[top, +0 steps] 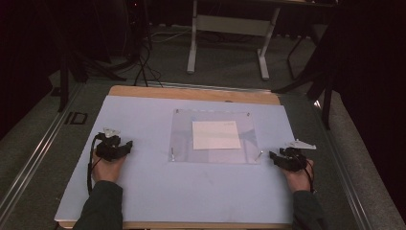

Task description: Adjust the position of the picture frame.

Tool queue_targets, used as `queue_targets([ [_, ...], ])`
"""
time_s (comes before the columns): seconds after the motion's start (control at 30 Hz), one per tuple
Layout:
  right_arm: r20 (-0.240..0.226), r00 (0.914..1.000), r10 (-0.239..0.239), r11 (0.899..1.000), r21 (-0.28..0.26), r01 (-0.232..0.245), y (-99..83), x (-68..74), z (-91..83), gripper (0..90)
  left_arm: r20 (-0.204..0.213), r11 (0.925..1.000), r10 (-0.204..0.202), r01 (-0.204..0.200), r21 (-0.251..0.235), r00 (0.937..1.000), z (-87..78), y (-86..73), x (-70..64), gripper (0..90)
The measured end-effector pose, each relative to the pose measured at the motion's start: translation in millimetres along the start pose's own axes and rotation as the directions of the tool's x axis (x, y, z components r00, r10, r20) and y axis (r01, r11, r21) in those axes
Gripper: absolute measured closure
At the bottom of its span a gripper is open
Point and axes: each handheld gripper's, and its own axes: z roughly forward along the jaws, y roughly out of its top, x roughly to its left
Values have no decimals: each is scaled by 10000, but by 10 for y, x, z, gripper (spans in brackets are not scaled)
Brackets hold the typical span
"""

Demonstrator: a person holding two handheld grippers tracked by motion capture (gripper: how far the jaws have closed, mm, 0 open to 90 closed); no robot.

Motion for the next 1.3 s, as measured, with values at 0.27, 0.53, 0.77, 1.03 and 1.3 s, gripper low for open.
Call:
queue_targets([
  [0.27,-157,9989,-431,9990,103,433,2,53,-27,536,528,9968,792,-793,-5,9955,-38,19,-121,494],
  [0.53,-457,9937,-1022,9948,-22,1023,21,139,-65,568,1917,9934,1116,-1047,-461,9751,-169,54,-212,567],
  [0.77,-802,9876,-1352,9907,-242,1336,25,211,-197,596,2599,9738,2275,-2183,-638,9385,-280,85,-422,573],
  [1.03,-1178,9770,-1776,9840,-381,1742,5,305,-267,616,3294,9541,2982,-2899,-754,8959,-304,126,-663,579],
  [1.3,-1571,9633,-2178,9760,-342,2151,2,388,-254,605,3774,9378,3446,-3334,-969,8595,-286,142,-803,579],
])
